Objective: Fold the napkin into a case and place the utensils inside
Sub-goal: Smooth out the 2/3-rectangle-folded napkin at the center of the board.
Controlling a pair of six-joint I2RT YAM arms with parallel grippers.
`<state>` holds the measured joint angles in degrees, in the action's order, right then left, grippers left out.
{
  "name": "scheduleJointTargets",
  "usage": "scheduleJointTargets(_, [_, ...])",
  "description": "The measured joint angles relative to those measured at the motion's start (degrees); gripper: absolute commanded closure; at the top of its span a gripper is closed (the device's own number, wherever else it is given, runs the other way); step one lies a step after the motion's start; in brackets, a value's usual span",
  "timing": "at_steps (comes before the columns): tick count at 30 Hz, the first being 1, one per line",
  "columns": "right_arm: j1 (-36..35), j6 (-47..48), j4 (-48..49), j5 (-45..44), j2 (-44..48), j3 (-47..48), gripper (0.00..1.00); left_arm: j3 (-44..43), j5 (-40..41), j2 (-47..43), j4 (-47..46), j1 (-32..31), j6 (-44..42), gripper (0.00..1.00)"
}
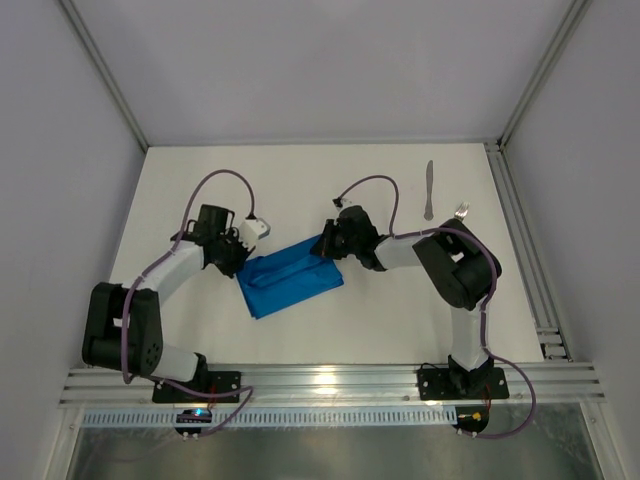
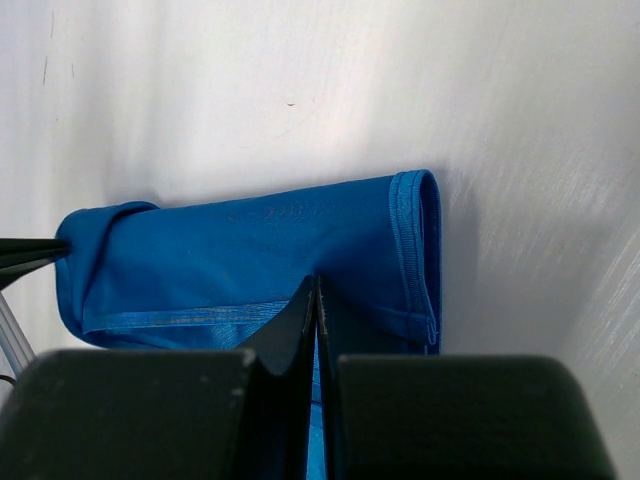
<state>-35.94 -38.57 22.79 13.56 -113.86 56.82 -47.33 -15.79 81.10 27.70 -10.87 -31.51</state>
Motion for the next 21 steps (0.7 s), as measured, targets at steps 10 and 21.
scheduleJointTargets(10, [0.0, -0.37, 0.15, -0.15, 0.0, -0.04, 0.96, 2.08, 2.69, 5.09, -1.49, -0.15, -0.2, 0.96])
scheduleJointTargets(21, [-3.06, 6.54, -1.36, 0.13, 4.63, -1.62, 0.95, 2.03, 2.51, 5.14, -1.73, -0.24, -0.48, 0.92])
